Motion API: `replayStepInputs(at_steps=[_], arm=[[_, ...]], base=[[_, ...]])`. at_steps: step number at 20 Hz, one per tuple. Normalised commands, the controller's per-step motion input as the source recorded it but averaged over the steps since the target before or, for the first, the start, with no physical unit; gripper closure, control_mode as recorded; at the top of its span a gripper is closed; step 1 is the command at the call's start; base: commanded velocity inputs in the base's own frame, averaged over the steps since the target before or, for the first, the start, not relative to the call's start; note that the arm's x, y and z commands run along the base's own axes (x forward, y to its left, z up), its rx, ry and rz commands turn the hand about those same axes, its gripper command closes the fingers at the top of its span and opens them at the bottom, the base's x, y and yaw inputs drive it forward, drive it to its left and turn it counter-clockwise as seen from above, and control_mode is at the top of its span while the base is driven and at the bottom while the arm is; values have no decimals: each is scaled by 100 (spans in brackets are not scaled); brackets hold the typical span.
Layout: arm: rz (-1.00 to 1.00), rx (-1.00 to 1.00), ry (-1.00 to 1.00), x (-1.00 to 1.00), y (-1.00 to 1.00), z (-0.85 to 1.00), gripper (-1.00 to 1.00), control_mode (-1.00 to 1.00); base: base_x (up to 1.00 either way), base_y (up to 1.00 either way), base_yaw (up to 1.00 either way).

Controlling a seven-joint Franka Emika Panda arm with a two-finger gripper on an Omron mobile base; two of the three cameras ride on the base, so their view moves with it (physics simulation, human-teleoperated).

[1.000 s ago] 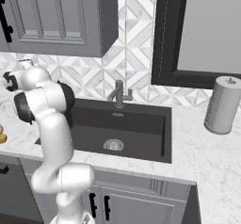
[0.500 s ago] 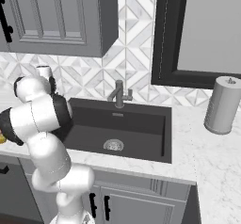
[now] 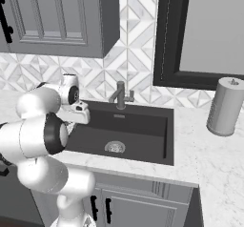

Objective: Put the colander in the sink, put the kiwi, peach in the colander, and turn on the sink faucet and pour water over the colander.

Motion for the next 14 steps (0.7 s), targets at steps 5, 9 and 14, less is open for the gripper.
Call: replayStepInputs(at_steps=[5, 9, 14], arm=[[-3, 1, 9, 0, -100, 1, 100, -100], [0, 1, 4, 2, -100, 0, 100, -100], [0, 6, 0, 25, -100, 0, 100, -100]], base=[[0, 0, 0], [0, 0, 0], [0, 0, 0]])
